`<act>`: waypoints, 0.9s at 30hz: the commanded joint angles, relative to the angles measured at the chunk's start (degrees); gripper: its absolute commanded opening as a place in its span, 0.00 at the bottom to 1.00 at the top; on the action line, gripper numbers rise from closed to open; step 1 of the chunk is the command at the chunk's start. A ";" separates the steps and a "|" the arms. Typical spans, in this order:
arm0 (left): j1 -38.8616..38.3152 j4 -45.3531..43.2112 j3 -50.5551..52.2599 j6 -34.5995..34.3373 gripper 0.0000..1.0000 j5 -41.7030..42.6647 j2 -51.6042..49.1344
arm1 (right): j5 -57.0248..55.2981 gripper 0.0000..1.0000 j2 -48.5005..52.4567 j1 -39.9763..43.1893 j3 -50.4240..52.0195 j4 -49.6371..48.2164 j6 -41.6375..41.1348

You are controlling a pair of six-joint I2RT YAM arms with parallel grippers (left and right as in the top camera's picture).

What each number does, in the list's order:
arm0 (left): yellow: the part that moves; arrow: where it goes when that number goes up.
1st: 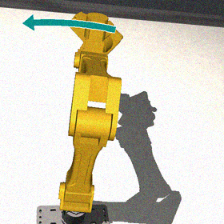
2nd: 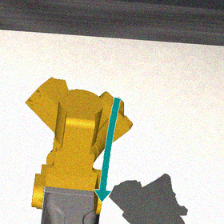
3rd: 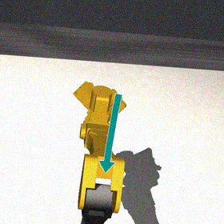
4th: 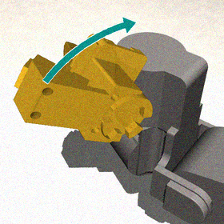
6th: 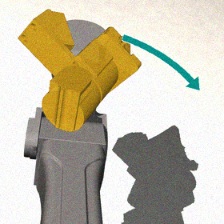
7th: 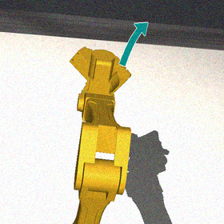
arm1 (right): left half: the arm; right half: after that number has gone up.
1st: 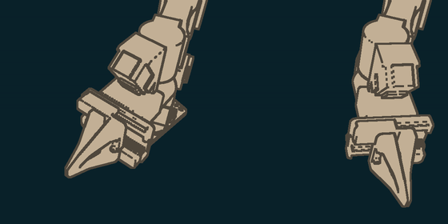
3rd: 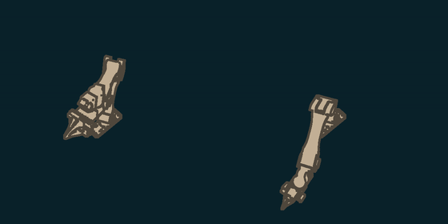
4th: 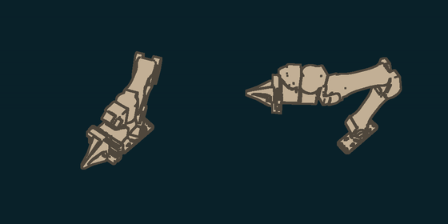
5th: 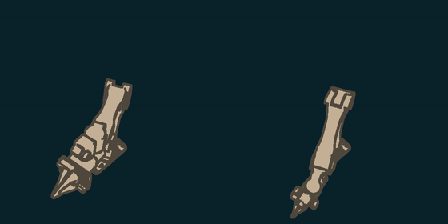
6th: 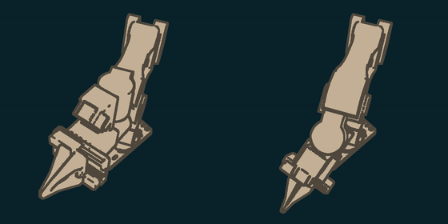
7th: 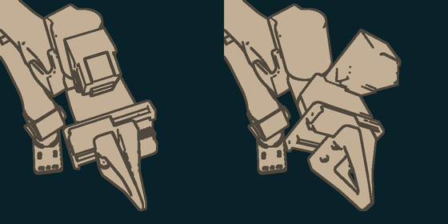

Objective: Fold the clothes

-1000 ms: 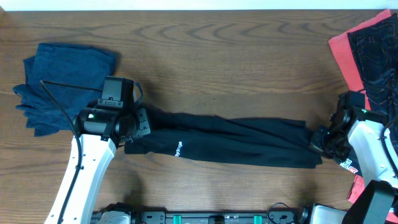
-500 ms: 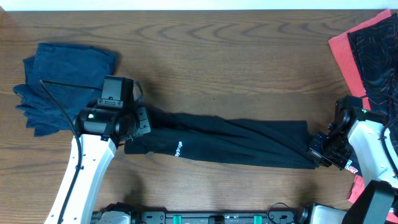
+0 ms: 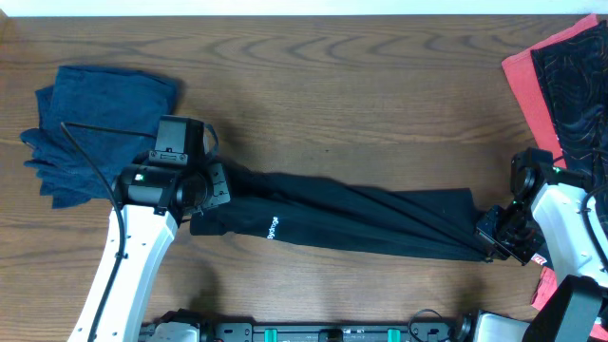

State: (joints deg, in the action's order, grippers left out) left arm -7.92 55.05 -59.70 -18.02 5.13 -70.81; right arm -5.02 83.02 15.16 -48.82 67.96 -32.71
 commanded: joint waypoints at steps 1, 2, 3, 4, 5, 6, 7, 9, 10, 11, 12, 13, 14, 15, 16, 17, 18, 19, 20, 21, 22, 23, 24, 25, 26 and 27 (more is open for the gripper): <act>0.13 -0.09 -0.20 -0.24 0.06 -1.55 0.39 | -0.76 0.01 -0.63 0.15 -0.74 0.57 -1.97; 0.13 -0.09 -0.20 -0.24 0.06 -1.53 0.39 | 0.26 0.01 -0.63 0.15 -0.72 0.96 -1.95; 0.13 -0.09 -0.20 -0.24 0.06 -1.55 0.39 | 1.09 0.01 -0.63 0.15 -0.70 1.55 -1.95; 0.13 -0.09 -0.20 -0.24 0.06 -1.53 0.39 | 1.64 0.01 -0.63 0.13 -0.59 1.70 -1.95; 0.11 -0.09 -0.20 -0.24 0.06 -1.53 0.39 | 2.08 0.01 -0.63 0.13 -0.48 1.70 -1.95; 0.11 -0.09 -0.20 -0.26 0.06 -1.53 0.39 | 2.32 0.01 -0.63 0.13 -0.46 1.73 -1.97; 0.13 -0.04 -0.20 -0.24 0.06 -1.53 0.39 | 2.45 0.02 -0.63 0.13 -0.46 1.73 -1.97; 0.11 -0.07 -0.20 -0.26 0.06 -1.53 0.39 | 2.49 0.03 -0.63 0.15 -0.46 1.73 -1.97; 0.11 -0.09 -0.20 -0.26 0.06 -1.53 0.39 | 2.49 0.05 -0.63 0.15 -0.46 1.73 -1.97; 0.11 -0.13 -0.20 -0.26 0.06 -1.53 0.39 | 2.49 0.07 -0.63 0.15 -0.46 1.68 -1.97; 0.13 -0.35 -0.20 -0.26 0.06 -1.53 0.37 | 2.47 0.09 -0.63 0.15 -0.46 1.66 -1.97; 0.11 -0.61 -0.20 -0.26 0.06 -1.53 0.33 | 2.45 0.13 -0.63 0.15 -0.46 1.49 -1.97; 0.13 -1.05 -0.20 -0.26 0.06 -1.53 0.26 | 2.45 0.16 -0.63 0.15 -0.46 1.31 -1.97; 0.11 -1.51 -0.20 -0.26 0.06 -1.53 0.13 | 2.45 0.19 -0.63 0.15 -0.46 1.09 -1.97; 0.13 -1.92 -0.20 -0.26 0.06 -1.53 0.00 | 2.43 0.22 -0.63 0.15 -0.46 0.94 -1.97; 0.13 -2.34 -0.20 -0.26 0.06 -1.53 -0.28 | 2.45 0.23 -0.63 0.15 -0.46 0.46 -1.97; 0.13 -2.51 -0.20 -0.26 0.07 -1.53 -0.46 | 2.45 0.23 -0.63 0.15 -0.46 0.28 -1.97; 0.11 -2.54 -0.20 -0.26 0.07 -1.53 -0.76 | 2.45 0.23 -0.63 0.15 -0.46 -0.09 -1.97; 0.11 -2.49 -0.20 -0.26 0.06 -1.53 -1.11 | 2.45 0.23 -0.63 0.15 -0.46 -0.63 -1.97; 0.11 -2.47 -0.20 -0.26 0.06 -1.53 -1.51 | 2.47 0.23 -0.63 0.15 -0.46 -0.96 -1.97; 0.11 -2.51 -0.20 -0.26 0.07 -1.49 -1.92 | 2.45 0.23 -0.63 0.15 -0.46 -1.25 -1.97; 0.11 -2.69 -0.20 -0.24 0.07 -1.29 -2.38 | 2.45 0.23 -0.61 0.15 -0.46 -1.64 -1.97; 0.11 -2.91 -0.20 -0.24 0.06 -1.05 -2.80 | 2.47 0.23 -0.63 0.15 -0.46 -1.97 -1.97; 0.09 -3.37 -0.20 -0.20 0.06 -0.59 -3.28 | 2.47 0.23 -0.63 0.15 -0.46 -2.27 -1.97; 0.07 -4.07 -0.20 0.07 0.06 0.20 -3.72 | 2.45 0.23 -0.61 0.15 -0.46 -2.47 -1.95; 0.07 -4.92 -0.20 0.44 0.06 1.44 -4.15 | 2.47 0.22 -0.63 0.15 -0.46 -2.69 -1.95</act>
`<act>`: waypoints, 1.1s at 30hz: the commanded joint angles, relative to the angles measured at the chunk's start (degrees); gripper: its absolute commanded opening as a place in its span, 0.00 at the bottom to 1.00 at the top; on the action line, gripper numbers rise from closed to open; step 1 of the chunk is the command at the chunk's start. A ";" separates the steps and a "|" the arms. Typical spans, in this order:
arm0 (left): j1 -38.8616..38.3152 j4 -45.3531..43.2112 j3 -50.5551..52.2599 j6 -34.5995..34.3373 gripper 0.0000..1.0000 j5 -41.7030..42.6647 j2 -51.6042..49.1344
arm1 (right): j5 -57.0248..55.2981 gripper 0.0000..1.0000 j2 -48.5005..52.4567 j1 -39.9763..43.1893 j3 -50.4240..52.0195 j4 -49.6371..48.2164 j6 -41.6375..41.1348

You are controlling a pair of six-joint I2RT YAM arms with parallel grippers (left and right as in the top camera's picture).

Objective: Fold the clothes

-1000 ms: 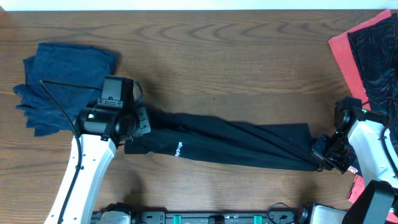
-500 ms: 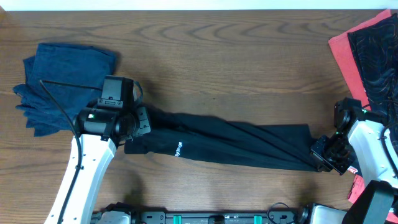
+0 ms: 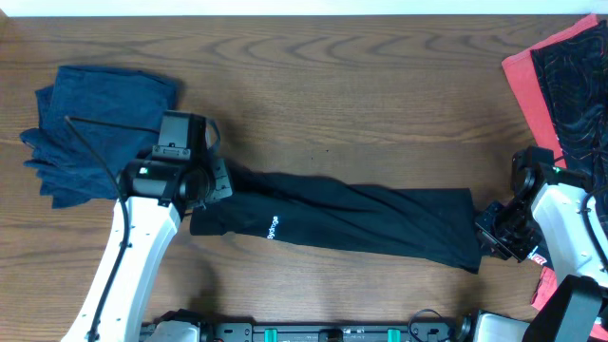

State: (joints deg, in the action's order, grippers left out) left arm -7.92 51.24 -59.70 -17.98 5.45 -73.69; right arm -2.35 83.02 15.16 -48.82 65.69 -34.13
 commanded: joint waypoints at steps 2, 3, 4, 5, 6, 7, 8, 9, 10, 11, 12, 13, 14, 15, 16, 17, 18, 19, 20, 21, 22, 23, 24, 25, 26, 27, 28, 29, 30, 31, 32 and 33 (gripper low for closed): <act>0.07 -3.28 -0.20 0.35 0.06 4.04 -2.34 | -0.22 0.22 -0.61 0.15 -0.46 -0.74 -0.52; 0.07 -4.28 -0.20 0.35 0.06 5.35 -2.80 | -0.22 0.23 -0.61 0.15 -0.46 -0.81 -0.52; 0.07 -5.27 -0.20 0.33 0.06 6.49 -3.28 | -0.22 0.23 -0.63 0.15 -0.46 -0.81 -0.52; -0.02 -6.40 -0.20 0.33 0.06 7.61 -3.78 | -0.22 0.22 -0.63 0.15 -0.46 -0.81 -0.52; -0.26 -7.39 -0.20 0.35 0.06 8.09 -4.20 | -0.22 0.22 -0.61 0.15 -0.46 -0.83 -0.52; -0.57 -8.28 -0.20 0.33 0.06 8.13 -4.52 | -0.22 0.22 -0.63 0.15 -0.46 -1.09 -0.52; -1.11 -9.35 -0.20 0.33 0.06 8.09 -4.96 | -0.20 0.22 -0.63 0.15 -0.46 -1.20 -0.52; -1.70 -10.25 -0.20 0.35 0.06 8.09 -5.42 | -0.22 0.22 -0.63 0.15 -0.46 -1.22 -0.52; -2.58 -11.23 -0.20 0.35 0.06 8.09 -6.08 | -0.22 0.22 -0.63 0.15 -0.46 -1.25 -0.50; -3.37 -11.89 -0.20 0.35 0.06 8.07 -6.69 | -0.22 0.22 -0.63 0.15 -0.46 -1.29 -0.50; -4.24 -12.50 -0.20 0.37 0.06 8.07 -7.45 | -0.22 0.22 -0.63 0.15 -0.46 -1.38 -0.50; -5.16 -13.05 -0.20 0.35 0.06 8.07 -8.31 | -0.22 0.22 -0.63 0.15 -0.46 -1.42 -0.50; -6.29 -13.75 -0.20 0.35 0.06 8.07 -9.46 | -0.20 0.22 -0.61 0.15 -0.46 -1.44 -0.50; -7.32 -14.32 -0.20 0.33 0.06 8.07 -10.58 | -0.20 0.22 -0.61 0.15 -0.46 -1.42 -0.50; -8.35 -15.06 -0.20 0.33 0.06 8.07 -11.85 | -0.20 0.22 -0.63 0.15 -0.46 -1.42 -0.50; -9.57 -16.04 -0.20 0.33 0.06 8.04 -13.44 | -0.20 0.22 -0.63 0.15 -0.46 -1.40 -0.50; -10.54 -17.03 -0.20 0.33 0.06 8.02 -14.82 | -0.20 0.22 -0.63 0.15 -0.46 -1.40 -0.39; -11.54 -18.01 -0.20 0.33 0.07 8.04 -16.50 | -0.20 0.22 -0.61 0.15 -0.46 -1.42 -0.02; -12.31 -18.69 -0.20 0.33 0.09 8.04 -17.86 | -0.22 0.22 -0.61 0.15 -0.46 -1.40 0.04; -13.03 -19.12 -0.20 0.33 0.14 8.04 -19.26 | -0.22 0.22 -0.63 0.15 -0.46 -1.38 0.22; -13.66 -19.32 -0.20 0.33 0.16 8.02 -20.72 | -0.20 0.22 -0.63 0.15 -0.46 -1.38 0.33; -14.03 -19.39 -0.20 0.33 0.16 8.02 -21.90 | -0.20 0.22 -0.63 0.15 -0.46 -1.38 0.33; -14.36 -19.45 -0.20 0.33 0.17 8.04 -23.28 | -0.20 0.22 -0.61 0.15 -0.46 -1.38 0.33; -14.53 -19.56 -0.20 0.33 0.17 8.00 -24.46 | -0.20 0.22 -0.63 0.15 -0.46 -1.33 0.33; -14.56 -19.76 -0.20 0.33 0.17 8.00 -25.49 | -0.20 0.22 -0.63 0.15 -0.46 -1.18 0.33; -14.56 -20.15 -0.20 0.31 0.17 7.54 -26.62 | -0.20 0.22 -0.63 0.15 -0.46 -1.03 0.35; -14.56 -20.52 -0.20 0.31 0.17 6.95 -27.47 | -0.26 0.22 -0.63 0.15 -0.46 -0.85 0.35; -14.56 -21.00 -0.20 0.31 0.17 6.71 -28.37 | -0.44 0.22 -0.63 0.15 -0.46 -0.57 0.37; -14.56 -21.46 -0.20 0.31 0.17 6.71 -29.00 | -0.55 0.22 -0.63 0.15 -0.46 -0.33 0.35; -14.56 -21.86 -0.20 0.31 0.17 6.73 -29.46 | -0.87 0.22 -0.63 0.15 -0.46 -0.15 0.35; -14.56 -22.12 -0.20 0.31 0.17 6.73 -29.81 | -1.11 0.23 -0.63 0.20 -0.46 -0.07 0.33; -14.56 -22.25 -0.20 0.31 0.17 6.73 -29.86 | -1.11 0.23 -0.63 0.20 -0.46 0.00 0.33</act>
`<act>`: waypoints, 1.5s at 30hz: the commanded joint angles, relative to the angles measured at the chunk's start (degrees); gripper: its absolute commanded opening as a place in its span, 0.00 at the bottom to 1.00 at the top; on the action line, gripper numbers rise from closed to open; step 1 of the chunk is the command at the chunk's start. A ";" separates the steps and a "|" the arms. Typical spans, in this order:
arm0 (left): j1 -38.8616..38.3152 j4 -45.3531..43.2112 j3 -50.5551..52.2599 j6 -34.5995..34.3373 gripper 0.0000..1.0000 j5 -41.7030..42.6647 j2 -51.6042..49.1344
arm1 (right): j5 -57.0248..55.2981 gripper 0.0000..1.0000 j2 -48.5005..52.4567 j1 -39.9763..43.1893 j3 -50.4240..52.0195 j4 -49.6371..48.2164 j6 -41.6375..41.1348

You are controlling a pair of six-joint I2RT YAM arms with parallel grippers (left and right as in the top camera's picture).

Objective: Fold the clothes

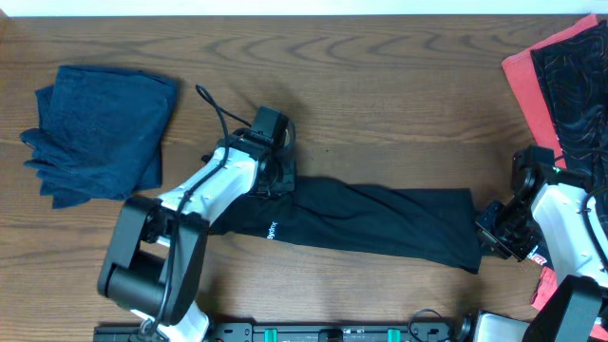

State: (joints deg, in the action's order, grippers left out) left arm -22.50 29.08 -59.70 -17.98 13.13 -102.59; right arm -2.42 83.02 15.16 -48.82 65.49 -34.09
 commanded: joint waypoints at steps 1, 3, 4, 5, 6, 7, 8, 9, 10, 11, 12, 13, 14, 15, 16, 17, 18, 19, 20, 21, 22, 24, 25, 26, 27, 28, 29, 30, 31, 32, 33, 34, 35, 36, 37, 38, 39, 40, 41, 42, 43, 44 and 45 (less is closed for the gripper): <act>0.02 -0.11 -0.20 0.33 0.17 -0.94 -0.94 | -1.03 0.23 -0.63 0.20 -0.46 0.33 0.31; 0.07 -0.09 -0.20 0.33 0.17 -0.94 -0.76 | -1.05 0.24 -0.63 0.20 -0.46 1.27 0.50; 0.09 -0.09 -0.20 0.33 0.17 -0.94 -0.74 | -1.05 0.24 -0.63 0.20 -0.46 1.60 0.48; 0.09 -0.07 -0.20 0.33 0.17 -0.94 -0.74 | -1.05 0.24 -0.63 0.20 -0.37 1.68 0.48; 0.09 -0.09 -0.20 0.33 0.17 -0.94 -0.74 | -1.07 0.24 -0.63 0.20 -0.13 1.51 0.48; 0.09 -0.09 -0.22 0.33 0.17 -0.94 -0.72 | -1.22 0.24 -0.63 0.20 0.13 1.22 0.48; 0.09 -0.09 -0.22 0.33 0.17 -0.94 -0.72 | -1.29 0.24 -0.63 0.20 0.52 0.70 0.48; 0.09 -0.09 -0.22 0.33 0.17 -0.94 -0.72 | -1.29 0.24 -0.63 0.20 1.09 -0.35 0.48; 0.09 -0.04 -0.22 0.31 0.17 -0.94 -0.72 | -1.31 0.24 -0.63 0.20 1.66 -1.42 0.48; 0.09 0.04 -0.22 0.33 0.17 -0.94 -0.72 | -1.70 0.24 -0.63 0.20 2.40 -2.78 0.46; 0.09 0.13 -0.22 0.31 0.17 -0.92 -0.72 | -2.19 0.25 -0.61 0.20 3.13 -4.26 0.46; 0.09 0.17 -0.22 0.31 0.17 -0.94 -0.70 | -2.54 0.29 -0.61 0.20 3.74 -5.62 0.46; 0.09 0.17 -0.22 0.31 0.17 -0.92 -0.72 | -2.60 0.33 -0.61 0.20 4.48 -7.19 0.46; 0.09 0.15 -0.22 0.31 0.17 -0.92 -0.72 | -2.58 0.37 -0.61 0.20 5.07 -8.57 0.48; 0.09 0.15 -0.22 0.31 0.17 -0.92 -0.72 | -2.58 0.40 -0.61 0.20 5.62 -9.90 0.48; 0.09 0.15 -0.22 0.28 0.17 -0.92 -0.72 | -2.54 0.45 -0.61 0.20 6.23 -11.28 0.48; 0.09 0.17 -0.20 0.13 0.17 -0.94 -0.72 | -2.51 0.50 -0.61 0.20 6.73 -12.52 0.48; 0.09 0.17 -0.22 0.11 0.17 -0.92 -0.72 | -2.51 0.53 -0.61 0.20 7.10 -13.44 0.48; 0.09 0.15 -0.22 0.11 0.17 -0.92 -0.72 | -2.36 0.56 -0.61 0.20 7.41 -14.43 0.48; 0.07 0.15 -0.20 0.11 0.17 -0.92 -0.70 | -2.03 0.56 -0.61 0.20 7.58 -15.13 0.50; 0.07 0.15 -0.22 0.09 0.17 -0.92 -0.72 | -1.81 0.56 -0.61 0.20 7.65 -15.61 0.50; 0.07 0.15 -0.20 0.09 0.17 -0.92 -0.72 | -1.14 0.56 -0.61 0.20 7.65 -16.39 0.52; 0.07 0.15 -0.22 0.07 0.17 -0.92 -0.72 | -0.42 0.56 -0.61 0.20 7.65 -16.74 0.87; 0.07 0.15 -0.22 0.09 0.17 -0.92 -0.72 | 0.87 0.56 -0.61 0.20 7.65 -17.11 1.73; 0.07 0.15 -0.22 0.09 0.17 -0.92 -0.72 | 2.10 0.56 -0.61 0.20 7.65 -17.44 2.47; 0.07 0.15 -0.22 0.09 0.17 -0.92 -0.72 | 3.39 0.57 -0.61 0.20 7.65 -17.64 3.28; 0.07 0.15 -0.22 0.09 0.17 -0.92 -0.72 | 4.02 0.57 -0.61 0.20 7.67 -17.79 3.52; 0.07 0.15 -0.22 0.09 0.17 -0.92 -0.72 | 4.24 0.57 -0.61 0.20 7.69 -17.94 3.52; 0.07 0.15 -0.22 0.09 0.17 -0.92 -0.72 | 4.24 0.58 -0.61 0.20 7.69 -17.99 3.52; 0.07 0.15 -0.22 0.09 0.17 -0.92 -0.72 | 4.24 0.58 -0.52 0.20 7.69 -18.01 3.52; 0.07 0.13 -0.20 0.09 0.17 -0.92 -0.72 | 4.22 0.58 -0.39 0.20 7.69 -17.99 3.52; 0.07 0.13 -0.22 0.09 0.17 -0.92 -0.72 | 4.24 0.58 -0.17 0.20 7.72 -17.99 3.52; 0.07 0.13 -0.22 0.09 0.17 -0.92 -0.72 | 4.22 0.58 0.09 0.20 7.80 -18.03 3.52; 0.07 0.13 -0.22 0.09 0.17 -0.92 -0.72 | 4.22 0.58 0.44 0.20 7.91 -18.16 3.52; 0.07 0.13 -0.20 0.09 0.17 -0.92 -0.72 | 4.22 0.58 0.74 0.20 8.11 -18.38 3.52; 0.07 0.13 -0.20 0.09 0.17 -0.92 -0.72 | 4.22 0.58 1.05 0.20 8.35 -18.51 3.50; 0.07 0.15 -0.20 0.09 0.17 -0.92 -0.72 | 4.22 0.58 1.36 0.20 8.57 -18.67 3.50; 0.07 0.13 -0.22 0.09 0.17 -0.92 -0.72 | 4.24 0.59 1.75 0.20 8.92 -19.02 3.50; 0.07 0.13 -0.20 0.09 0.17 -0.92 -0.72 | 4.33 0.58 2.10 0.20 9.31 -19.50 3.50; 0.07 0.13 -0.22 0.09 0.17 -0.92 -0.72 | 4.44 0.58 2.43 0.20 9.77 -20.04 3.50; 0.07 0.13 -0.22 0.11 0.17 -0.92 -0.72 | 4.66 0.59 2.84 0.20 10.38 -20.92 3.50; 0.07 0.13 -0.22 0.11 0.17 -0.92 -0.72 | 5.11 0.58 3.10 0.20 10.78 -21.49 3.52; 0.07 0.13 -0.22 0.11 0.17 -0.92 -0.72 | 5.66 0.57 3.30 0.20 11.04 -21.90 3.52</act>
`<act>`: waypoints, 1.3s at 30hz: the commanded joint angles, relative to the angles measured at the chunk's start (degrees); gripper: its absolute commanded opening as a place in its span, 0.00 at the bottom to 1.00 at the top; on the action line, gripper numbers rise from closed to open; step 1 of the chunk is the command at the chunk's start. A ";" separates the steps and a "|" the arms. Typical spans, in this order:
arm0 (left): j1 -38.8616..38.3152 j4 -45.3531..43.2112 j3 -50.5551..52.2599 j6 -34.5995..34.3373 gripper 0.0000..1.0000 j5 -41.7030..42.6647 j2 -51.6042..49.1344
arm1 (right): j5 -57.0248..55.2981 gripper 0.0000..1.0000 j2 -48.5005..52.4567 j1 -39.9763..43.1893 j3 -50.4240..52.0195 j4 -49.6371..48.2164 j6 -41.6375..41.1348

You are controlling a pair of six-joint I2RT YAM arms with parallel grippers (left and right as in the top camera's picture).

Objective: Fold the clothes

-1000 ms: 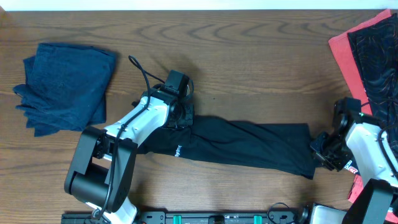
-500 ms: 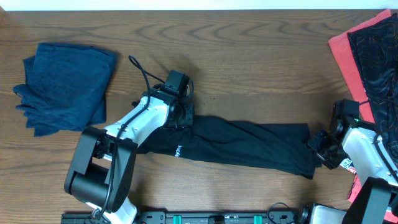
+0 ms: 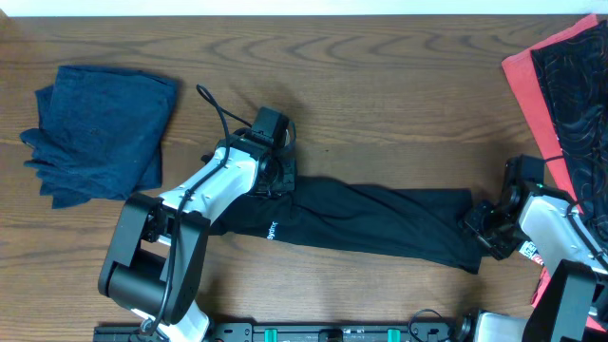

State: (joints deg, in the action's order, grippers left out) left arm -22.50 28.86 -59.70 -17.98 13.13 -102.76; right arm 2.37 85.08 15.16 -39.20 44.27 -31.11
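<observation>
A long black garment [image 3: 380,223] with a small white logo lies stretched across the table's front half. My left gripper [image 3: 285,178] sits at its upper left edge, where the cloth bunches toward the fingers; it looks shut on the fabric. The left arm crosses over the garment's left end. My right gripper [image 3: 475,228] touches the garment's squared right end; the wrist hides how its fingers stand.
A folded dark blue garment [image 3: 95,128] rests at the far left. A red cloth [image 3: 527,90] with a black patterned piece [image 3: 579,85] on it lies at the right edge. Bare brown wooden table [image 3: 380,104] spans the back.
My right gripper has shifted a little left and up, onto the garment's right end. The left gripper and the black garment are where they were.
At first both grippers held the black garment pulled taut between them. Then the right end lay flat and squared, with the right gripper beside it. The left gripper then stood farther right along the upper edge, and now the right gripper is at the right end.
</observation>
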 commanded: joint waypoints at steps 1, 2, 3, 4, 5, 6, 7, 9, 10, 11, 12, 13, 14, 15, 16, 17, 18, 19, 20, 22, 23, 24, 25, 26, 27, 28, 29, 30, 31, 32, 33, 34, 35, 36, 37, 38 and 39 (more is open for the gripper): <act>0.07 0.35 -0.20 0.11 0.17 -0.92 -0.55 | 1.40 0.55 1.36 0.20 1.51 -0.96 0.55; 0.07 0.35 -0.22 0.11 0.17 -0.92 -0.55 | 1.79 0.51 1.36 0.20 1.51 -1.11 0.55; 0.07 0.35 -0.22 0.11 0.17 -0.94 -0.55 | 2.25 0.45 1.36 0.20 1.49 -1.27 0.55; 0.07 0.35 -0.22 0.11 0.17 -0.92 -0.55 | 2.49 0.41 1.36 0.20 1.46 -1.38 0.55; 0.07 0.35 -0.20 0.11 0.16 -0.92 -0.55 | 2.62 0.36 1.36 0.20 1.44 -1.49 0.52; 0.07 0.35 -0.22 0.11 0.17 -0.92 -0.55 | 2.60 0.27 1.33 0.20 1.40 -1.46 0.55; 0.07 0.35 -0.20 0.11 0.17 -0.92 -0.55 | 2.60 0.21 1.31 0.20 1.36 -1.46 0.55; 0.07 0.35 -0.22 0.11 0.17 -0.94 -0.55 | 2.62 0.09 1.27 0.20 1.33 -1.44 0.55; 0.07 0.35 -0.20 0.11 0.17 -0.92 -0.55 | 2.60 0.04 1.27 0.20 1.25 -1.40 0.55; 0.07 0.35 -0.22 0.11 0.17 -0.94 -0.55 | 2.60 0.02 1.27 0.22 1.09 -1.31 0.55; 0.07 0.35 -0.22 0.11 0.17 -0.92 -0.55 | 2.60 0.01 1.27 0.22 0.90 -1.11 0.55; 0.07 0.35 -0.22 0.11 0.17 -0.92 -0.55 | 2.60 0.01 1.27 0.20 0.63 -0.68 0.55; 0.09 0.35 -0.20 0.11 0.17 -0.92 -0.55 | 2.60 0.01 1.27 0.22 0.44 -0.28 0.55; 0.07 0.35 -0.22 0.11 0.17 -0.92 -0.55 | 2.58 0.01 1.27 0.22 0.24 0.15 0.52; 0.07 0.35 -0.20 0.11 0.17 -0.92 -0.55 | 2.58 0.02 1.27 0.22 0.07 0.59 0.55; 0.07 0.37 -0.20 0.11 0.17 -0.92 -0.55 | 2.58 0.03 1.27 0.22 -0.09 1.29 0.55; 0.07 0.37 -0.20 0.11 0.17 -0.92 -0.55 | 2.56 0.03 1.27 0.22 -0.17 1.81 0.55; 0.07 0.35 -0.22 0.11 0.17 -0.92 -0.55 | 2.56 0.03 1.27 0.22 -0.17 2.23 0.55; 0.07 0.37 -0.22 0.11 0.17 -0.92 -0.55 | 2.58 0.04 1.27 0.22 -0.17 2.91 0.52; 0.07 0.37 -0.22 0.11 0.17 -0.92 -0.55 | 2.58 0.04 1.27 0.22 -0.17 3.87 0.55; 0.07 0.37 -0.20 0.11 0.17 -0.92 -0.55 | 2.58 0.04 1.27 0.22 -0.20 4.37 0.55; 0.07 0.37 -0.22 0.11 0.17 -0.92 -0.55 | 2.60 0.04 1.27 0.22 -0.24 5.16 0.55; 0.07 0.37 -0.22 0.11 0.17 -0.92 -0.55 | 2.60 0.01 1.20 0.22 -0.35 6.01 0.55; 0.07 0.39 -0.20 0.11 0.17 -0.92 -0.55 | 2.54 0.01 1.09 0.22 -0.61 7.02 0.55; 0.07 0.42 -0.22 0.11 0.17 -0.92 -0.55 | 2.36 0.01 0.92 0.22 -0.90 7.76 0.55; 0.07 0.42 -0.22 0.11 0.17 -0.92 -0.55 | 2.05 0.01 0.68 0.22 -1.29 8.39 0.57; 0.07 0.42 -0.22 0.11 0.17 -0.92 -0.55 | 1.64 0.01 0.50 0.22 -1.60 8.76 0.55; 0.07 0.42 -0.20 0.11 0.17 -0.92 -0.55 | 1.09 0.02 0.24 0.22 -1.95 9.03 0.55; 0.07 0.44 -0.22 0.11 0.17 -0.92 -0.55 | 0.70 0.01 0.02 0.22 -2.19 9.11 0.55; 0.07 0.55 -0.22 0.11 0.17 -0.92 -0.55 | 0.61 0.02 -0.17 0.22 -2.36 9.01 0.55; 0.07 0.59 -0.20 0.11 0.17 -0.92 -0.55 | 0.66 0.02 -0.33 0.22 -2.43 8.63 0.55; 0.07 0.61 -0.20 0.09 0.17 -0.92 -0.55 | 0.63 0.03 -0.39 0.22 -2.45 8.35 0.52; 0.07 0.63 -0.20 0.09 0.17 -0.92 -0.55 | 0.68 0.03 -0.44 0.22 -2.45 7.56 0.52; 0.07 0.61 -0.20 0.09 0.17 -0.92 -0.55 | 0.68 0.04 -0.44 0.22 -2.45 7.06 0.55; 0.07 0.61 -0.20 0.09 0.17 -0.90 -0.55 | 0.68 0.04 -0.44 0.22 -2.45 6.38 0.55; 0.07 0.61 -0.20 0.09 0.17 -0.90 -0.55 | 0.68 0.04 -0.44 0.22 -2.45 5.64 0.55; 0.07 0.61 -0.22 0.09 0.17 -0.90 -0.55 | 0.68 0.04 -0.44 0.20 -2.45 4.96 0.55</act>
State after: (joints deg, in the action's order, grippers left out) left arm -22.50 29.10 -59.70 -17.98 13.15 -102.76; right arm 4.47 85.38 15.16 -40.53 50.26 -30.76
